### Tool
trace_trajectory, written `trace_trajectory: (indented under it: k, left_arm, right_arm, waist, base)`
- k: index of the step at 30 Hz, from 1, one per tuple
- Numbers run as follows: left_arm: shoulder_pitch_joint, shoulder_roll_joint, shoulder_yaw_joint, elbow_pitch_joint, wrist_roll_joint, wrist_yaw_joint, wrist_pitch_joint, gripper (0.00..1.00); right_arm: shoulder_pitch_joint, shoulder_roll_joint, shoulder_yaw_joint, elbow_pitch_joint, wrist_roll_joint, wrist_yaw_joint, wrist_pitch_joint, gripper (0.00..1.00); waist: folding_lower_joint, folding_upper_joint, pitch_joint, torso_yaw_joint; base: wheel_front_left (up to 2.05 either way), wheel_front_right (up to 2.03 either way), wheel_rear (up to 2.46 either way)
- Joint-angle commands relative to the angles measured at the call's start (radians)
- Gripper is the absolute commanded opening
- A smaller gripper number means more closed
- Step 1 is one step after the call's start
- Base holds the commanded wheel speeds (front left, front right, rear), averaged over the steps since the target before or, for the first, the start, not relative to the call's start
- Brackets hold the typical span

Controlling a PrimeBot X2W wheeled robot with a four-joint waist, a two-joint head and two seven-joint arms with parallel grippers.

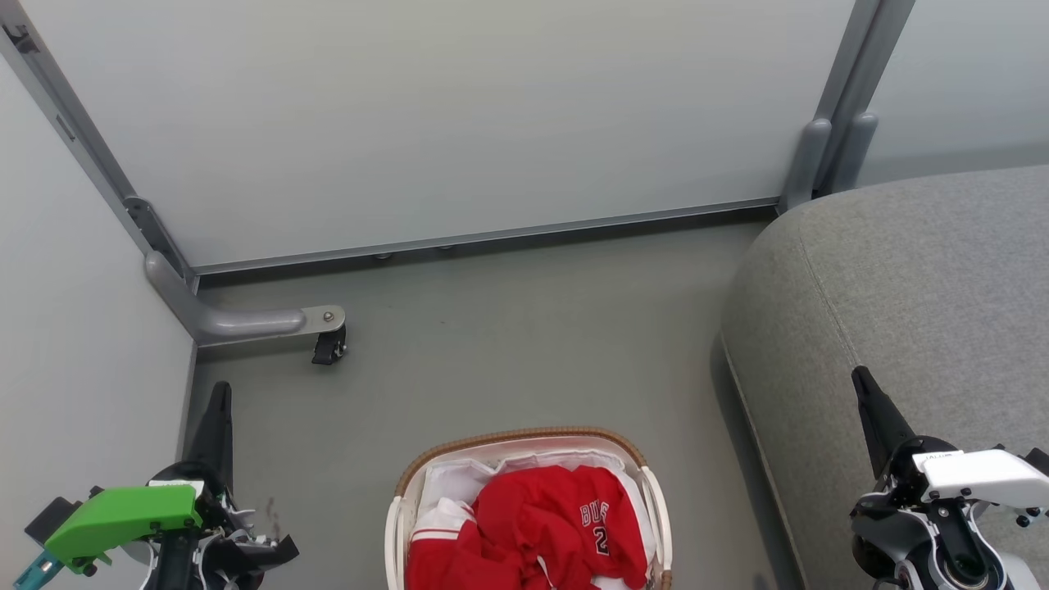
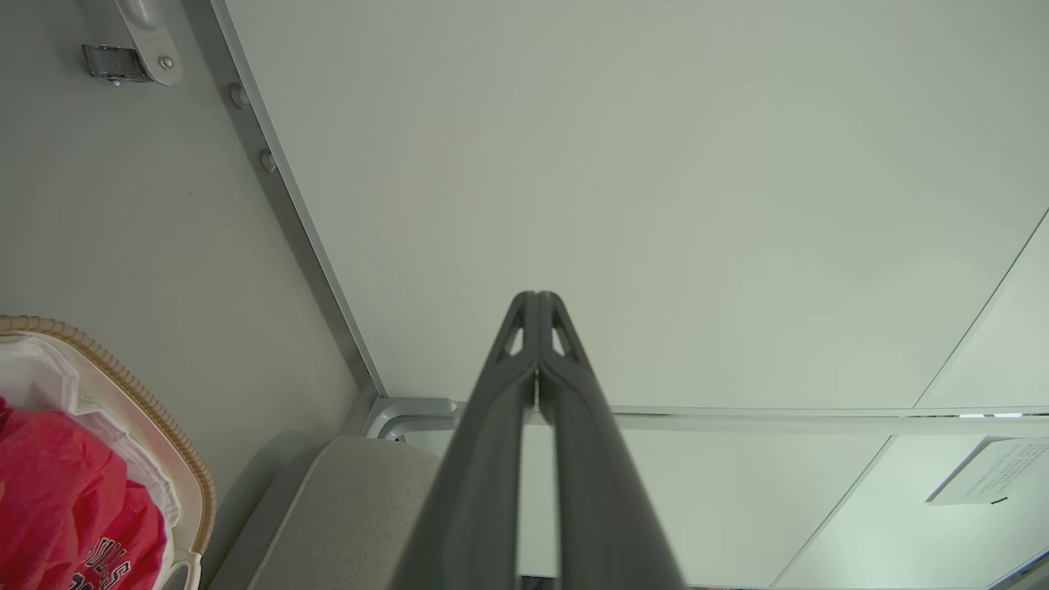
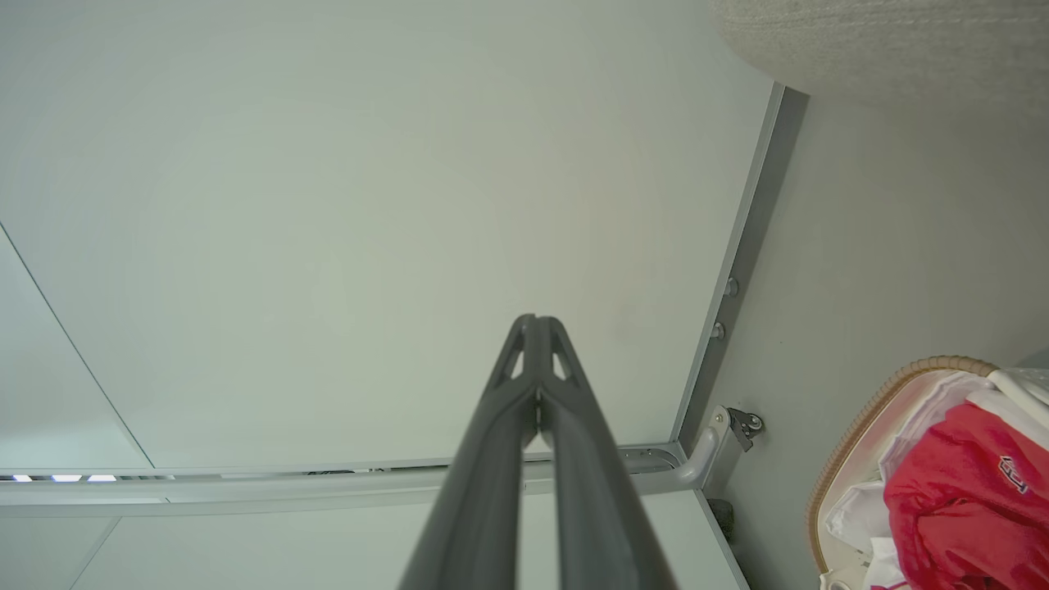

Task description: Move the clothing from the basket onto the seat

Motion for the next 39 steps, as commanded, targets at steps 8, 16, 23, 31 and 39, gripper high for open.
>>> trace_trajectory:
  k: [8, 16, 23, 31, 39]
  left_arm:
    - [-0.013, 0.007, 0.001, -0.001, -0.002, -0.005, 0.004, 0.0]
    - [-0.013, 0.007, 0.001, -0.001, -0.002, -0.005, 0.004, 0.0]
    - [0.001, -0.001, -0.001, 0.004, 0.0, 0.0, 0.0, 1.0]
    - [0.029, -0.006, -0.034, 0.026, 0.011, 0.0, -0.024, 1.0]
    - [0.037, -0.005, -0.075, 0.01, 0.049, 0.0, -0.064, 1.0]
  right_arm:
    - [-0.007, -0.006, -0.002, -0.002, 0.002, 0.0, 0.0, 0.0]
    - [-0.007, -0.006, -0.002, -0.002, 0.002, 0.0, 0.0, 0.0]
    - [0.002, 0.001, 0.0, 0.004, 0.0, 0.0, 0.0, 1.0]
    - [0.03, 0.011, 0.021, 0.028, -0.014, 0.0, -0.025, 1.0]
    - [0.035, 0.009, 0.026, 0.027, -0.073, 0.0, -0.065, 1.0]
  waist:
    - [0.0, 0.0, 0.0, 0.0]
    - [0.0, 0.0, 0.0, 0.0]
    - [0.0, 0.0, 0.0, 0.0]
    - [0.0, 0.0, 0.001, 0.0]
    - [0.0, 0.0, 0.002, 0.0]
  base:
    - [0.0, 0.0, 0.0]
    - [0.0, 0.0, 0.0]
    - [0.0, 0.0, 0.0]
    - [0.0, 0.0, 0.0]
    - [0.0, 0.0, 0.0]
